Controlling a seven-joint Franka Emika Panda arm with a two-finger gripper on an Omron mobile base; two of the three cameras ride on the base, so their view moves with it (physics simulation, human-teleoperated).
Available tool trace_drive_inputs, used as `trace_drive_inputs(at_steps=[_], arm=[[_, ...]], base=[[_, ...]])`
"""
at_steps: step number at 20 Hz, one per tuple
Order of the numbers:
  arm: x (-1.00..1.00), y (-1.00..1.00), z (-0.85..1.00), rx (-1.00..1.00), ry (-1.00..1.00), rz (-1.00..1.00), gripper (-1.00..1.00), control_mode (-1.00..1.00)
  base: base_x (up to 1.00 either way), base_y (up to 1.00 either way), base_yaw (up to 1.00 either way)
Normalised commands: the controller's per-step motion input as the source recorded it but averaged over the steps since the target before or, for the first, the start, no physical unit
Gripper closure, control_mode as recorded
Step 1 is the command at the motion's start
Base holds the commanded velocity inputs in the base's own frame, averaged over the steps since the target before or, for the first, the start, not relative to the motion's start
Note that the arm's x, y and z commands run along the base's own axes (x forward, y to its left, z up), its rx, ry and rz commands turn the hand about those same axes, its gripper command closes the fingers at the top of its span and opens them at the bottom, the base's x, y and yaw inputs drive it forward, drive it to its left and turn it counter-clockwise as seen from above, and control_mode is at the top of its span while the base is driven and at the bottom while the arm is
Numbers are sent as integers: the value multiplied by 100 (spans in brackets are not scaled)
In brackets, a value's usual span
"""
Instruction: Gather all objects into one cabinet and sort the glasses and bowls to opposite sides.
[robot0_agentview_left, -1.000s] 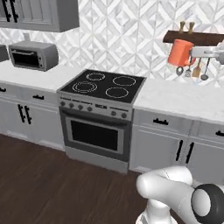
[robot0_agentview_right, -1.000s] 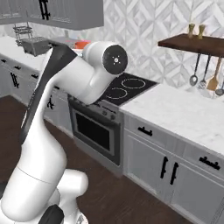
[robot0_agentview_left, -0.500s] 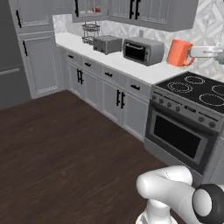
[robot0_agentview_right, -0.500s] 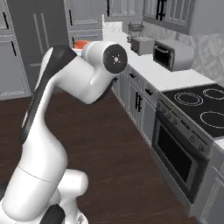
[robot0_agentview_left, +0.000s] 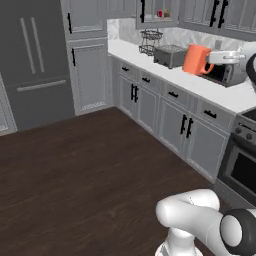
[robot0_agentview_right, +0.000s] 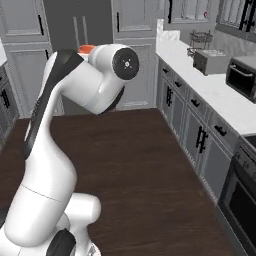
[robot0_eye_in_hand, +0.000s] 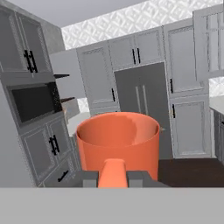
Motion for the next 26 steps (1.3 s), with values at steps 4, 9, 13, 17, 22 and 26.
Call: trace_drive_inputs(at_steps=[4, 9, 13, 17, 22, 26], arm=[[0, 0, 0, 0, 0, 0, 100, 100], [0, 0, 0, 0, 0, 0, 100, 100], [0, 0, 0, 0, 0, 0, 100, 100], [0, 0, 0, 0, 0, 0, 100, 100], [0, 0, 0, 0, 0, 0, 100, 100], [0, 0, 0, 0, 0, 0, 100, 100]], base=[[100, 88, 19], [100, 76, 18], [100, 47, 6], [100, 45, 0], [100, 49, -3], [100, 37, -27]])
